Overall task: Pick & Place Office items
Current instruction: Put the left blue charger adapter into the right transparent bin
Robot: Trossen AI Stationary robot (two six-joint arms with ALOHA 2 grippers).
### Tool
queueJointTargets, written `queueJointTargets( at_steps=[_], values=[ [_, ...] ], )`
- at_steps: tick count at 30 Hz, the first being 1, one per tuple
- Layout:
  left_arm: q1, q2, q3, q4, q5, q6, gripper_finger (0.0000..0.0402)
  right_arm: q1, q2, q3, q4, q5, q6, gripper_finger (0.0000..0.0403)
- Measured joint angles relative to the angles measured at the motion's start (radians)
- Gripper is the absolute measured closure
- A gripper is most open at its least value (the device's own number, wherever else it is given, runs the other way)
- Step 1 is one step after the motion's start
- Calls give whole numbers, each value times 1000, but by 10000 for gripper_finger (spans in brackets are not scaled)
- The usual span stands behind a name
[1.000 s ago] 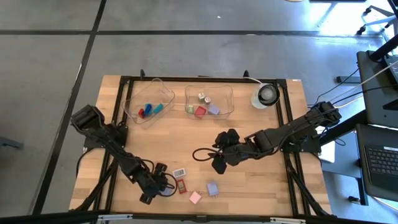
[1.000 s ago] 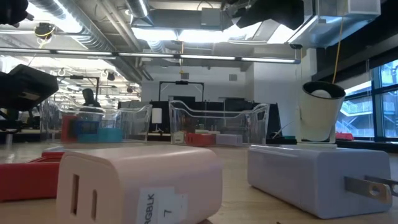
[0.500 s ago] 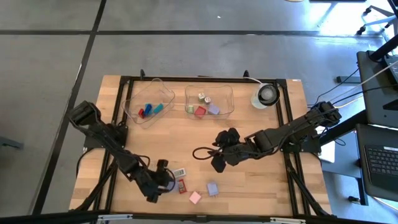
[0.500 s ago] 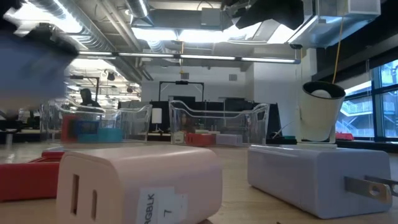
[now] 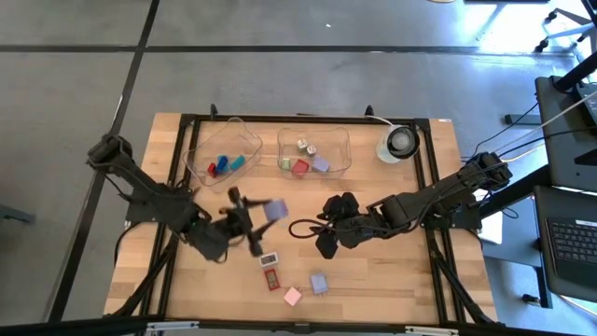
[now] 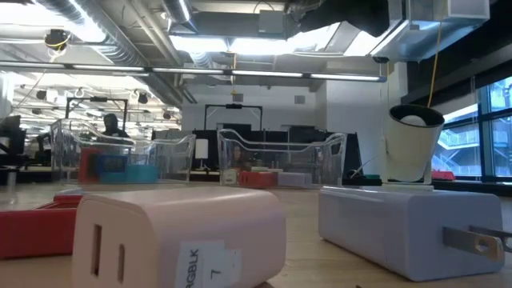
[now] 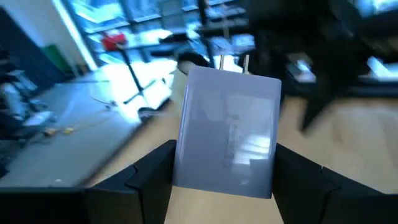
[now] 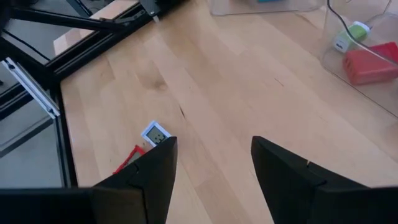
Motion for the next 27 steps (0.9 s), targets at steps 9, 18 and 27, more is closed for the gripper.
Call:
queueJointTargets(
  at_steps=[9,18,27],
  values=[
    [174,-57,33,240,159,271,179,-25,0,0,0,34,-1,195],
    [293,-57,34,306,242,367,179,-77,0,0,0,33,-9,195],
    [394,-68,34,366,244,562,179,-174,0,0,0,33,-87,195]
  ],
)
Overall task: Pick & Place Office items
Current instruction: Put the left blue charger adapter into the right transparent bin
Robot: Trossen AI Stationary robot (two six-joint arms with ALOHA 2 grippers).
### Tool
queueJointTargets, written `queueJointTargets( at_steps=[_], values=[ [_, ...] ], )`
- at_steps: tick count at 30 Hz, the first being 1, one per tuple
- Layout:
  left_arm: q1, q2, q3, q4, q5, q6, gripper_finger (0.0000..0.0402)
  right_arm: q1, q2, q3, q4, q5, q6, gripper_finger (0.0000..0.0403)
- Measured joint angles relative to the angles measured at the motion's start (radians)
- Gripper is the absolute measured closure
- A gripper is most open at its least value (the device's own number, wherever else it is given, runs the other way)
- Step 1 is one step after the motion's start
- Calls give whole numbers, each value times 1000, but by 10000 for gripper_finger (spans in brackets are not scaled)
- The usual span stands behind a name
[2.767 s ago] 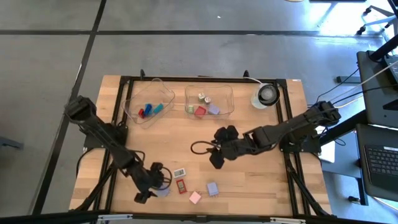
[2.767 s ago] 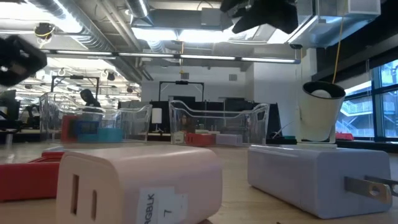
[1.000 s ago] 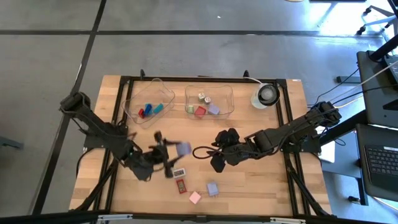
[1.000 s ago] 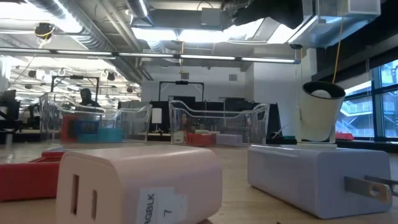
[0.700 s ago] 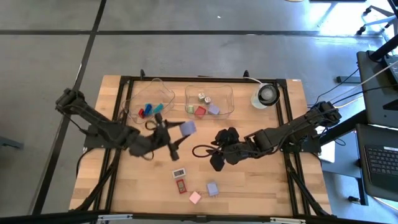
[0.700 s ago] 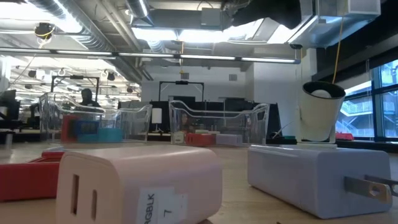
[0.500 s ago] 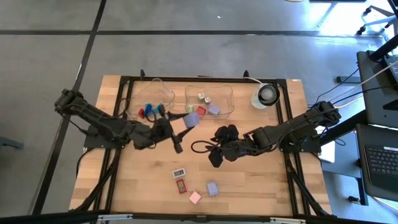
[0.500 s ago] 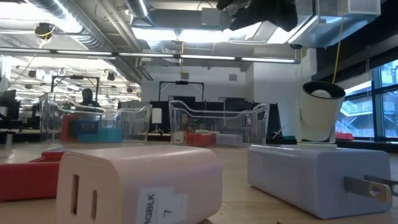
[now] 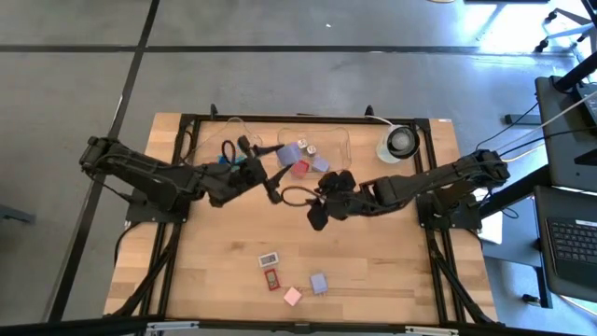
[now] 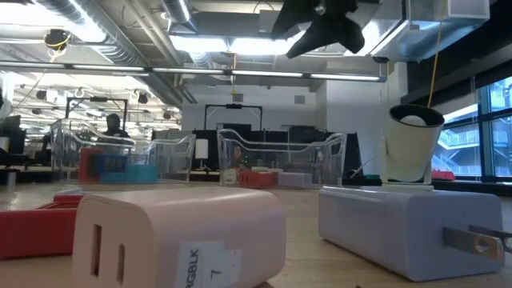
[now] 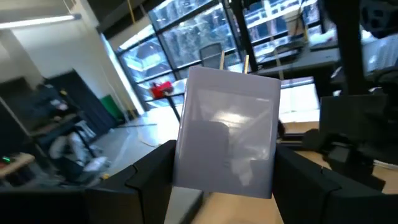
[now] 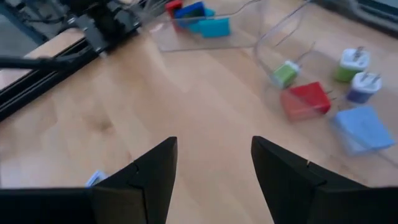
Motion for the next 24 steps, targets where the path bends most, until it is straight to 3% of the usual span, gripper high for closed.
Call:
queueJointTargets(
  at_steps=[9,16,24],
  values=[
    [109,-32,0,-39,109,54,179,-120,-76,0,7,-2,6,195],
    [201,-32,0,-156,178,49,180,-154,-160,0,57,130,5,195],
    [313,-21,0,-157,242,-66,180,-218,-185,0,175,140,-46,179]
  ],
)
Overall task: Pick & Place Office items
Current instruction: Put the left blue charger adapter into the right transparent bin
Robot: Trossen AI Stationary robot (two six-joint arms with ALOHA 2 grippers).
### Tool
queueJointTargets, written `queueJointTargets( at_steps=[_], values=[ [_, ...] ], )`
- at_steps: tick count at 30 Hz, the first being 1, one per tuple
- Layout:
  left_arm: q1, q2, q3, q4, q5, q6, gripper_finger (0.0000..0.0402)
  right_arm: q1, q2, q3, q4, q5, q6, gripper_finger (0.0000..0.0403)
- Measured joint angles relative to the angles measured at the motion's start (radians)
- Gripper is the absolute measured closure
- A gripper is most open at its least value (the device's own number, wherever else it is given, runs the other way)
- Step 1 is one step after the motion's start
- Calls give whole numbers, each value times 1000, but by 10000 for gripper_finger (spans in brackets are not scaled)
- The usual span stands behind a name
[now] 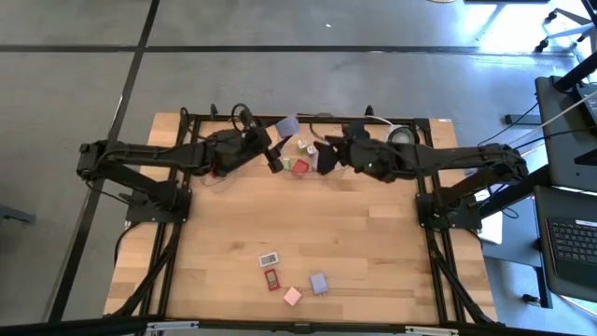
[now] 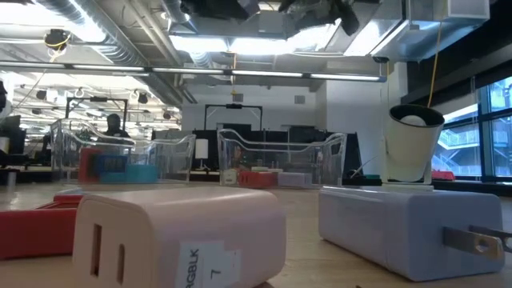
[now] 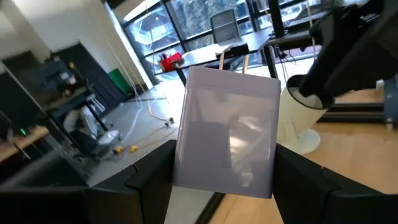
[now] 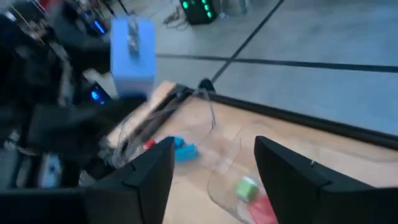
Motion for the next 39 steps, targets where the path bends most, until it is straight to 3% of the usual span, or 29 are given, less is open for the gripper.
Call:
queueJointTargets(
  at_steps=[5,10,30,34,39],
  values=[
    [56,8,0,3,107,-95,180,-77,10,0,101,-174,-42,141],
    [88,34,0,3,109,-116,180,-118,31,0,185,-260,-56,115],
    [98,105,0,12,237,-156,177,-154,80,0,219,-249,-32,110],
    [97,105,0,23,296,-155,178,-153,80,0,237,-249,-32,118],
    [98,105,0,56,298,-153,179,-154,86,0,237,-246,-17,137]
  ],
)
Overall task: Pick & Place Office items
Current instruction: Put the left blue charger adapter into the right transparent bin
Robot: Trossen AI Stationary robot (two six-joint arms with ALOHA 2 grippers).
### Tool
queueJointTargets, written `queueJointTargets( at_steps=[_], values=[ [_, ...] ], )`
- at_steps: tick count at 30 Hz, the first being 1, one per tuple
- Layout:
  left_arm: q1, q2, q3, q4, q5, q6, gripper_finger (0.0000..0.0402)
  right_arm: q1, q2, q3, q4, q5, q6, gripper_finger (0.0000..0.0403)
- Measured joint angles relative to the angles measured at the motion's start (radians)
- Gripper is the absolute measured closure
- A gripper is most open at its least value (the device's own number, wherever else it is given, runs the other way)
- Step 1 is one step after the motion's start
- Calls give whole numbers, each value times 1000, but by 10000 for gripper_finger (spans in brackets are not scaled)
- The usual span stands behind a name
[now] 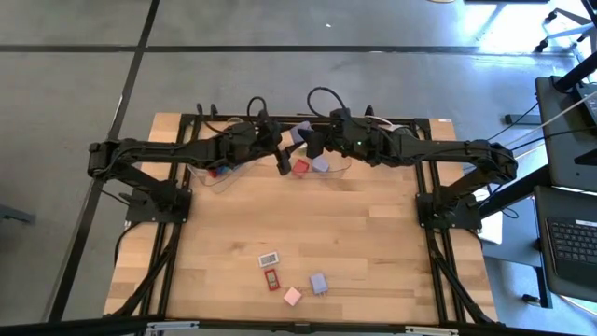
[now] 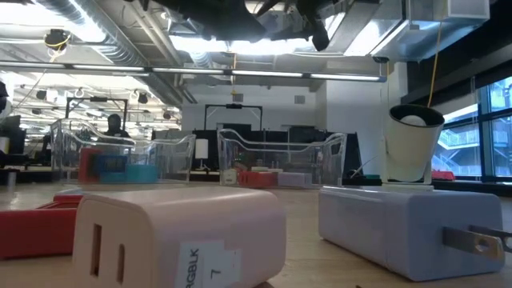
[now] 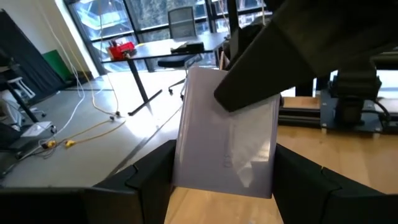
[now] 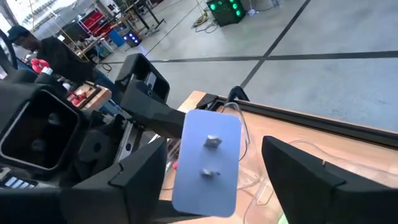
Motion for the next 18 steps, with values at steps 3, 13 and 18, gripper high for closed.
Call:
queueJointTargets(
  at_steps=[3,13,18],
  values=[
    [0,0,0,14,0,19,179,0,0,0,0,0,18,152],
    [-13,0,0,10,-3,90,171,1,0,0,3,-16,44,254],
    [-16,0,0,13,-6,195,161,2,-1,0,-3,-15,44,280]
  ],
)
